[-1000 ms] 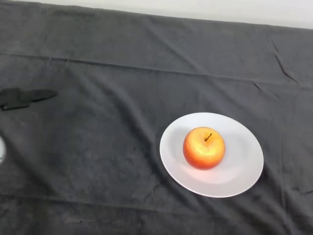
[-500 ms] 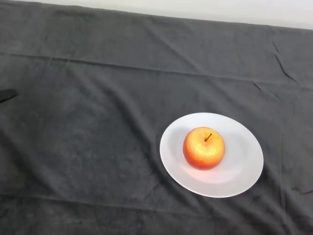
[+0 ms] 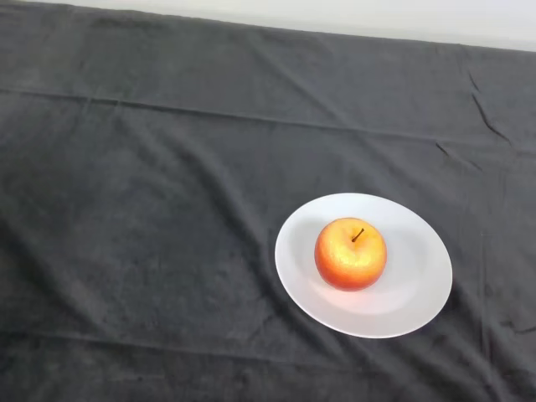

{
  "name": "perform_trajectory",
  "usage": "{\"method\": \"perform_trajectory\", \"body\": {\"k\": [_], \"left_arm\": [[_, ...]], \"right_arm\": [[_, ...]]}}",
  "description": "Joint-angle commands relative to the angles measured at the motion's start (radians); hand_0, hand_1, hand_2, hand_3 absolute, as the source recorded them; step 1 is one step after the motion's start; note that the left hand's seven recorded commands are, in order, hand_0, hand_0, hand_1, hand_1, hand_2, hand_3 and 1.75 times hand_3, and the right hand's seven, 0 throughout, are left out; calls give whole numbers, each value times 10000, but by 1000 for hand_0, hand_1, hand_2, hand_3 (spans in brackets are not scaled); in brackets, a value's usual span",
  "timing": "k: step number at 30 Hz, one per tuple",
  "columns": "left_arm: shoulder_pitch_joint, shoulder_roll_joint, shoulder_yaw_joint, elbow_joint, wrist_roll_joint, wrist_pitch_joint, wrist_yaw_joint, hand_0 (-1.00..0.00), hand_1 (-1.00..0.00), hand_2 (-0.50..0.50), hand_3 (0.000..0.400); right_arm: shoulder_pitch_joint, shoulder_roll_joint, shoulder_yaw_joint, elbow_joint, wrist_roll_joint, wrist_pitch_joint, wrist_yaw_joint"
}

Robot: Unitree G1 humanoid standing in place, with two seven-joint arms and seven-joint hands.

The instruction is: Move the apple to the plate

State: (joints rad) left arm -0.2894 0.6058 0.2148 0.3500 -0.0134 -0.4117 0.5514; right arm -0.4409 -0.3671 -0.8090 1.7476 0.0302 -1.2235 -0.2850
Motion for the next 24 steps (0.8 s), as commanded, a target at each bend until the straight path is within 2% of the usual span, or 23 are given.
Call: {"method": "perform_trajectory", "body": {"k": [1, 24], "left_arm": [[-3, 25, 195, -534, 239, 75, 154, 0, 0, 0, 0], [-69, -346, 516, -480, 597, 44, -107, 0, 0, 0, 0]], "right_arm": [[1237, 1292, -51, 565, 40, 236, 7], [1237, 1293, -45, 564, 48, 237, 9]]}}
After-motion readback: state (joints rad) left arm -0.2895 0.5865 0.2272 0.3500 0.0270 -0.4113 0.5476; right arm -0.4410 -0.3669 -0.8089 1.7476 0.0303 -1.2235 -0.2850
